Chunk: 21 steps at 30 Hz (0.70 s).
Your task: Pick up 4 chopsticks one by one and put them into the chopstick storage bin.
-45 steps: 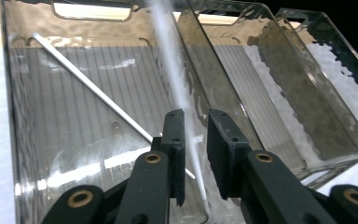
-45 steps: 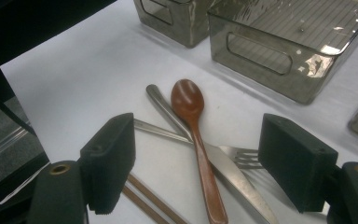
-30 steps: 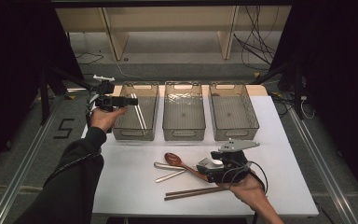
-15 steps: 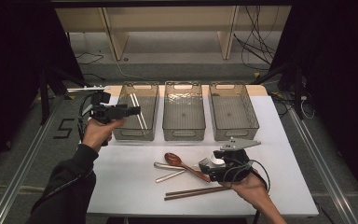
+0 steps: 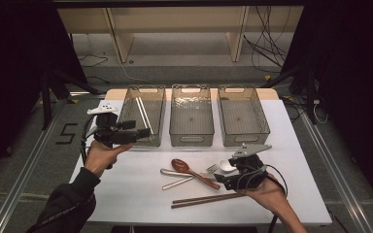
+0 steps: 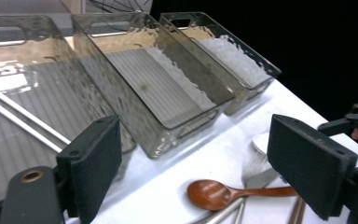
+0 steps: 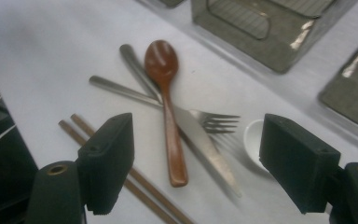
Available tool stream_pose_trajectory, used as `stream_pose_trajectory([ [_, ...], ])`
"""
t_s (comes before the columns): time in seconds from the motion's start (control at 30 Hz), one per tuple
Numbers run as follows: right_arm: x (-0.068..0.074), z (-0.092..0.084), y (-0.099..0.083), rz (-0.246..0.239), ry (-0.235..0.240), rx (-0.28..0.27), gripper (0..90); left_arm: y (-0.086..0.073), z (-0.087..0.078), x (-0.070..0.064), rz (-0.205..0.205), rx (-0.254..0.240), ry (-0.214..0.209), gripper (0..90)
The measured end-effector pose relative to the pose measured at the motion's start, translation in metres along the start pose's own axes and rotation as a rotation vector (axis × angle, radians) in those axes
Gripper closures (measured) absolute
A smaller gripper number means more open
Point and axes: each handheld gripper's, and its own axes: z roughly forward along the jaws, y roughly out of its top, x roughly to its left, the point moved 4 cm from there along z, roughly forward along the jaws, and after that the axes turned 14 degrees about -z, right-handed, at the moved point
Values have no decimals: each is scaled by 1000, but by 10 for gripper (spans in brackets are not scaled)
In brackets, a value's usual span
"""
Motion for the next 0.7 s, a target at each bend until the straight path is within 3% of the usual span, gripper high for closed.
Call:
stream_pose_trajectory([
  [0.33, 21, 15, -1, -87, 90, 76, 276, -27, -5, -9, 66, -21, -28, 162],
  [0.7, 31, 21, -4, -150, 115, 135, 293, -52, -7, -18, 142, -35, -37, 157],
])
